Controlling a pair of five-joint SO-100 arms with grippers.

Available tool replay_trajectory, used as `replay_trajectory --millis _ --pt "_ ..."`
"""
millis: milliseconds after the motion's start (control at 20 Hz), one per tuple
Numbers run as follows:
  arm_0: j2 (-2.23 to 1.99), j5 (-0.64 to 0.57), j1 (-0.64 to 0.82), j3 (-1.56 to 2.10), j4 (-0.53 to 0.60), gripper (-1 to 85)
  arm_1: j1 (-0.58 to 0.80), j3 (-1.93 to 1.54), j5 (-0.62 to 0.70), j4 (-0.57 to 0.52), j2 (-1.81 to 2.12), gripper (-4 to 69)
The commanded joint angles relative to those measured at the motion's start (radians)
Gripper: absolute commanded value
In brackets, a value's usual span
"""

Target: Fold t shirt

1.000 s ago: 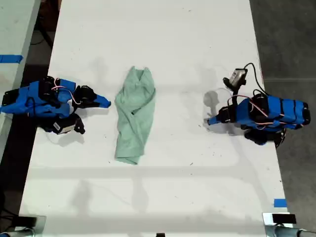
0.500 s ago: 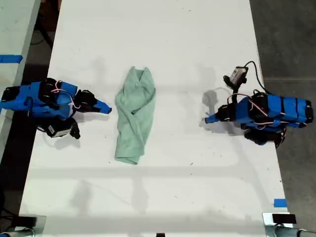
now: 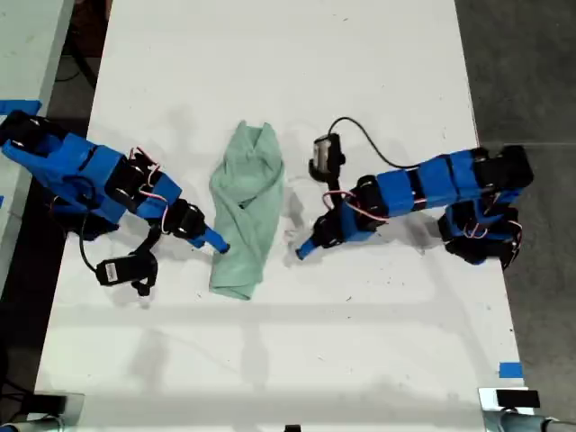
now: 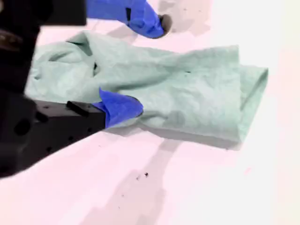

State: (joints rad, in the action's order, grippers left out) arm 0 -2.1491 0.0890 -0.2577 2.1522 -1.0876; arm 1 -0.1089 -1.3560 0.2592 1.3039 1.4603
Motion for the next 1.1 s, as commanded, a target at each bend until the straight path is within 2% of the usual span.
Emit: replay_trajectory --millis 0,100,250,350,500,600,650,700,950,1050 --pt "0.074 0.097 -0.143 -0.057 0.063 22.4 -0.032 0.459 0.054 -0.017 -0.316 26.7" --pt "0.181 0.146 -0.181 -0.018 0.106 23.2 -0.034 0.463 0.08 -0.16 -0.376 26.5" --pt "0.281 0.147 -0.163 0.078 0.302 23.8 -0.048 0.456 0.126 -0.348 -0.436 27.3" --pt "0.334 0.126 -0.12 0.064 0.337 23.9 -0.06 0.476 0.155 -0.46 -0.485 27.5" --pt "0.328 0.112 -0.074 0.063 0.351 23.8 -0.061 0.492 0.156 -0.549 -0.557 27.7" --pt "0.331 0.11 -0.061 0.064 0.353 23.7 -0.06 0.494 0.155 -0.592 -0.604 27.1" --pt "0.339 0.11 -0.061 0.064 0.359 23.6 -0.06 0.495 0.158 -0.612 -0.627 18.7" --pt "0.347 0.115 -0.061 0.064 0.364 23.6 -0.058 0.497 0.153 -0.623 -0.647 1.2" --pt "0.298 0.118 -0.072 0.066 0.368 22.2 -0.069 0.48 0.13 -0.571 -0.661 2.1" --pt "0.215 0.112 -0.086 0.083 0.368 18.2 -0.074 0.474 0.118 -0.558 -0.663 2.1"
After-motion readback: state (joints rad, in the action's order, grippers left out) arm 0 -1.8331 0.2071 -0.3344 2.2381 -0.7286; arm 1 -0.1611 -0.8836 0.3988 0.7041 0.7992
